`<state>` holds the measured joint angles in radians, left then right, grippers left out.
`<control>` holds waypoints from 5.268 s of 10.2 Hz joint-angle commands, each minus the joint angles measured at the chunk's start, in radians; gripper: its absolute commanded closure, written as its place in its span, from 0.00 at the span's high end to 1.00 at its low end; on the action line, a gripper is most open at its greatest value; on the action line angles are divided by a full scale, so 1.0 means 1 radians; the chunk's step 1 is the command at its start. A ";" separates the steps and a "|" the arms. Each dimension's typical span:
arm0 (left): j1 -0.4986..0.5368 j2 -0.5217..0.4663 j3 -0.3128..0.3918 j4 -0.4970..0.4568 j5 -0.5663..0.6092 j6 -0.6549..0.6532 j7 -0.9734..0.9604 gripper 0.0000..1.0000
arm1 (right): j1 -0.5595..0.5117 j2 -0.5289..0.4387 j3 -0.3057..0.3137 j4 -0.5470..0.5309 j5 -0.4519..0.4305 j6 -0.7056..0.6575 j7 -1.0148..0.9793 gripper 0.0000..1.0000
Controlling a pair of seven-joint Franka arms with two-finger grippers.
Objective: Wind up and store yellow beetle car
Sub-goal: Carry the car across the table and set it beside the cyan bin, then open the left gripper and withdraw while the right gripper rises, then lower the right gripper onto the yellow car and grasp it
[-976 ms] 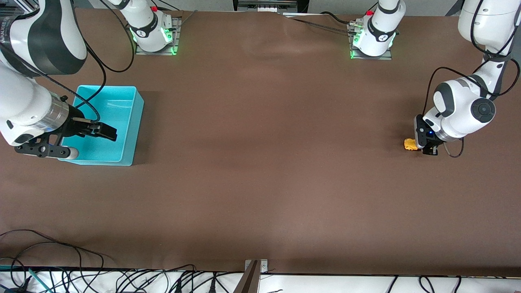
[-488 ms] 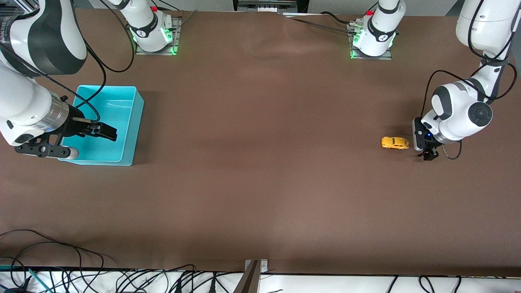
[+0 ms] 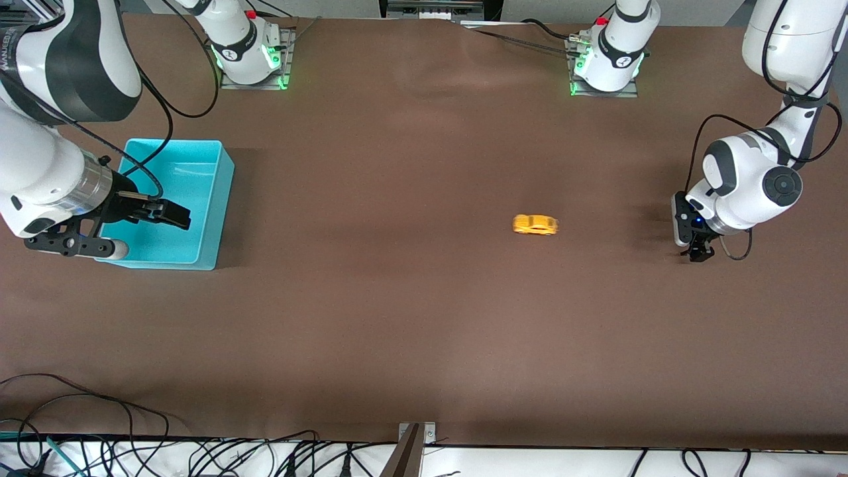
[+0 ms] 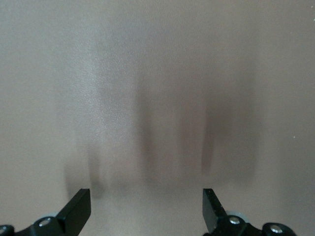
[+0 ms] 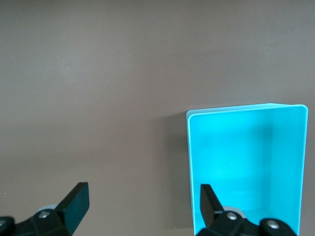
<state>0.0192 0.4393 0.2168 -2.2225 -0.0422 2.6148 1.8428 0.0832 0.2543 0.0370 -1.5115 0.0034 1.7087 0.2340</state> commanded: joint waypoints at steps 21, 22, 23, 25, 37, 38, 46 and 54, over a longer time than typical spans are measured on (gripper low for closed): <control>-0.084 -0.413 -0.017 0.536 0.073 -0.943 -0.736 1.00 | -0.048 0.043 0.011 -0.030 0.084 -0.152 -0.351 1.00; -0.084 -0.415 -0.030 0.593 0.073 -1.016 -0.819 1.00 | -0.048 0.062 0.011 -0.039 0.084 -0.146 -0.436 1.00; -0.084 -0.416 -0.031 0.651 0.073 -1.076 -0.915 1.00 | -0.046 0.080 0.012 -0.041 0.084 -0.135 -0.503 1.00; -0.084 -0.416 -0.056 0.728 0.077 -1.165 -1.092 1.00 | -0.030 0.099 0.012 -0.067 0.078 -0.112 -0.631 1.00; -0.075 -0.447 -0.211 0.781 0.035 -1.265 -1.783 1.00 | 0.001 -0.045 0.043 -0.726 0.050 0.668 -1.602 1.00; -0.064 -0.445 -0.209 0.779 -0.011 -1.259 -1.786 1.00 | 0.001 -0.068 0.056 -0.781 0.050 0.718 -1.602 1.00; -0.061 -0.435 -0.224 0.756 -0.011 -1.190 -1.786 1.00 | -0.011 -0.012 0.032 -0.990 0.052 1.081 -1.699 1.00; -0.053 -0.433 -0.220 0.756 -0.004 -1.194 -1.786 1.00 | -0.013 -0.009 0.015 -1.035 0.058 1.174 -1.684 0.00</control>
<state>-0.0403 0.0038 -0.0020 -1.4752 -0.0408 1.4309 0.0647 0.0758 0.2673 0.0516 -2.5340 0.0675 2.8682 -1.4508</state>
